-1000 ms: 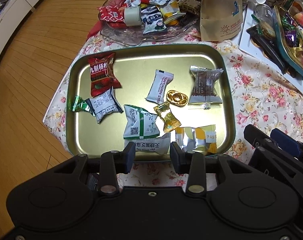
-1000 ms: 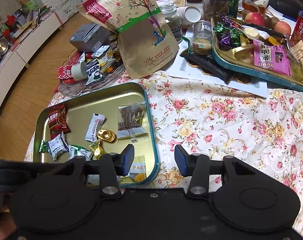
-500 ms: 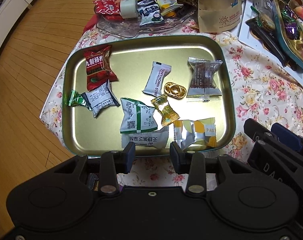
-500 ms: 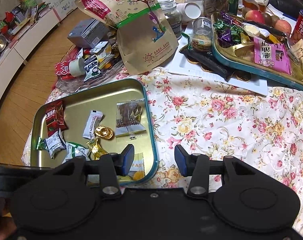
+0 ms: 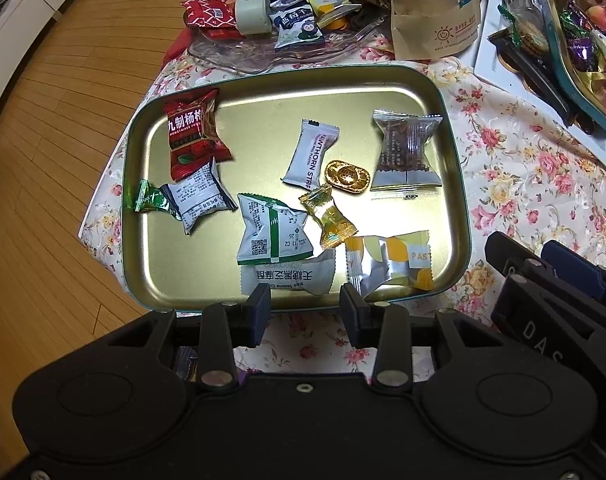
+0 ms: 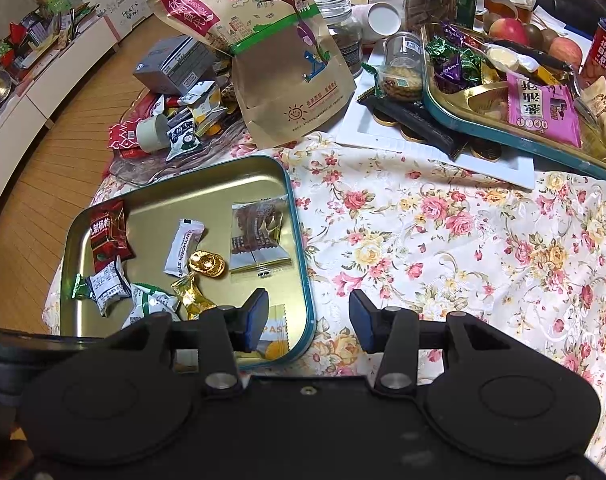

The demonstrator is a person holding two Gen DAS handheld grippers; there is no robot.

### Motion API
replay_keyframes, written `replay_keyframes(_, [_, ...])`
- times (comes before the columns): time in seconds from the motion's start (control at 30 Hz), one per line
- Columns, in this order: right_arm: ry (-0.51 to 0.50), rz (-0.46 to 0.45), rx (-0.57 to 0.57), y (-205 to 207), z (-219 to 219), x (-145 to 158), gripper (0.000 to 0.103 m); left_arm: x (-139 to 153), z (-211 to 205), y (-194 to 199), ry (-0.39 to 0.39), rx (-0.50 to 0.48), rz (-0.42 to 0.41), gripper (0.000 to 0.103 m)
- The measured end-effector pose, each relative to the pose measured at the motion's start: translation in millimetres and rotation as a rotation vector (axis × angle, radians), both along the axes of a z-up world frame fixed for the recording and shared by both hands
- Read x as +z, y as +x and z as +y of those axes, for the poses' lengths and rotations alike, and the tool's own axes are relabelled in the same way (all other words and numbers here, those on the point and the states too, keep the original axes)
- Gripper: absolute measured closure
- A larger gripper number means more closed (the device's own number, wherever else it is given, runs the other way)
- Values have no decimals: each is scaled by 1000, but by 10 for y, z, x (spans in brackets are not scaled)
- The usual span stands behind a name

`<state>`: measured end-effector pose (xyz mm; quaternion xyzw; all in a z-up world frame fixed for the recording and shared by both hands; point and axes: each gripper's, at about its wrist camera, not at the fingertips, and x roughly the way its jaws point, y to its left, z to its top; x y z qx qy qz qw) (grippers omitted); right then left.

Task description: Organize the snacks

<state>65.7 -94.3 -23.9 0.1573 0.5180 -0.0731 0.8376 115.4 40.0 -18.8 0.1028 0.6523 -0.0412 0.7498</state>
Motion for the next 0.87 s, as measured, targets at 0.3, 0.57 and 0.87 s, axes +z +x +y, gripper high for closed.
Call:
replay_keyframes(0.3, [3,1,5,7,8,7,56,-14,-14,-8,11,-3,-1,55])
replay_keyframes(0.57, [7,3,-1,4,-6,11,56,-25,-34,-12,18,-10,1,55])
replay_keyframes(0.87, [8,3,-2,4,-6,11,56,-22,-27,-5,24,-3,-7,55])
